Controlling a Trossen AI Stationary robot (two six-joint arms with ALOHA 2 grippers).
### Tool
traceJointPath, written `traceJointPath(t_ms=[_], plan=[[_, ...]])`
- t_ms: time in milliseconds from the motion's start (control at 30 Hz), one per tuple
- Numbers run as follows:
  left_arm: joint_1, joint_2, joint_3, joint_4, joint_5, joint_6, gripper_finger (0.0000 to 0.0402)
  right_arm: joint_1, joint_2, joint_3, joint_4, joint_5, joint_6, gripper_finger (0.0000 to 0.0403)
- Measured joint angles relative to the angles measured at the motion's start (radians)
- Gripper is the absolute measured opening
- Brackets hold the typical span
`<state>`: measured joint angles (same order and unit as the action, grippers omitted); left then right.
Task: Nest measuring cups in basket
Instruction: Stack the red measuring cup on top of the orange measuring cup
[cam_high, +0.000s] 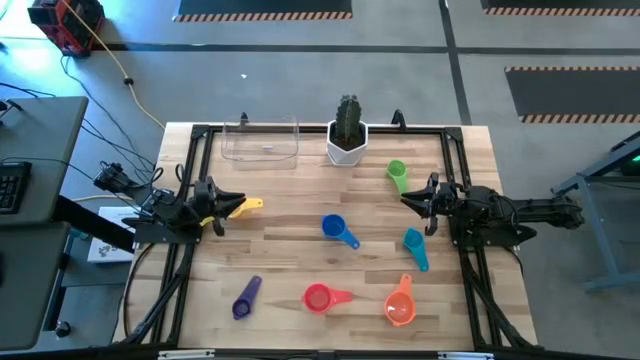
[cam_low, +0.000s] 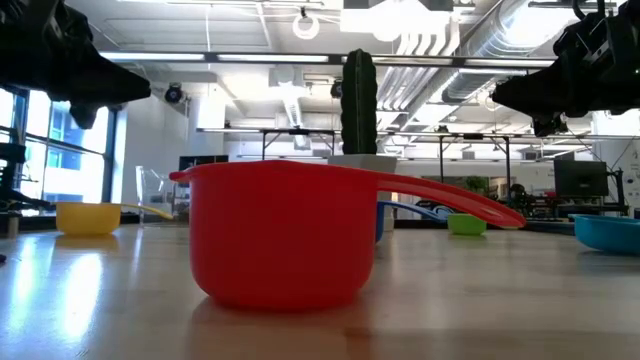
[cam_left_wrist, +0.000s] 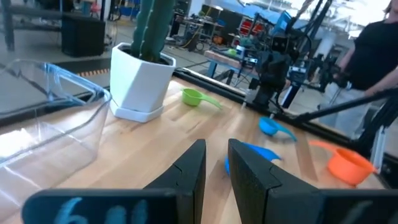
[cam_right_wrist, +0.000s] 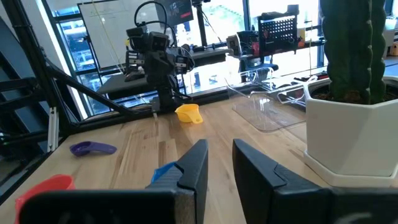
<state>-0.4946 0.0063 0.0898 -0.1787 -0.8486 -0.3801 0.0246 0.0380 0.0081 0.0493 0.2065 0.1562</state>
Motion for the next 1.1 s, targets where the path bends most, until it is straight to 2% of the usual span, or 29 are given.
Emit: traceJointPath(t_ms=[567,867,1100], plan=[[0.000,0.000,0.000,0.029,-0.003,-0.012,0.0058,0.000,0.000,0.000,0.000,0.000,0.000,0.0067],[0.000,0.000,0.000,0.120,-0.007,-0.010,0.0058,0.000,0.000,0.000,0.000,0.000,0.005,0.0067],[0.000,0.000,0.000,0.183,-0.021,-0.010,0.0058,0.000,0.000,0.000,0.000,0.000,0.076,0.0067]])
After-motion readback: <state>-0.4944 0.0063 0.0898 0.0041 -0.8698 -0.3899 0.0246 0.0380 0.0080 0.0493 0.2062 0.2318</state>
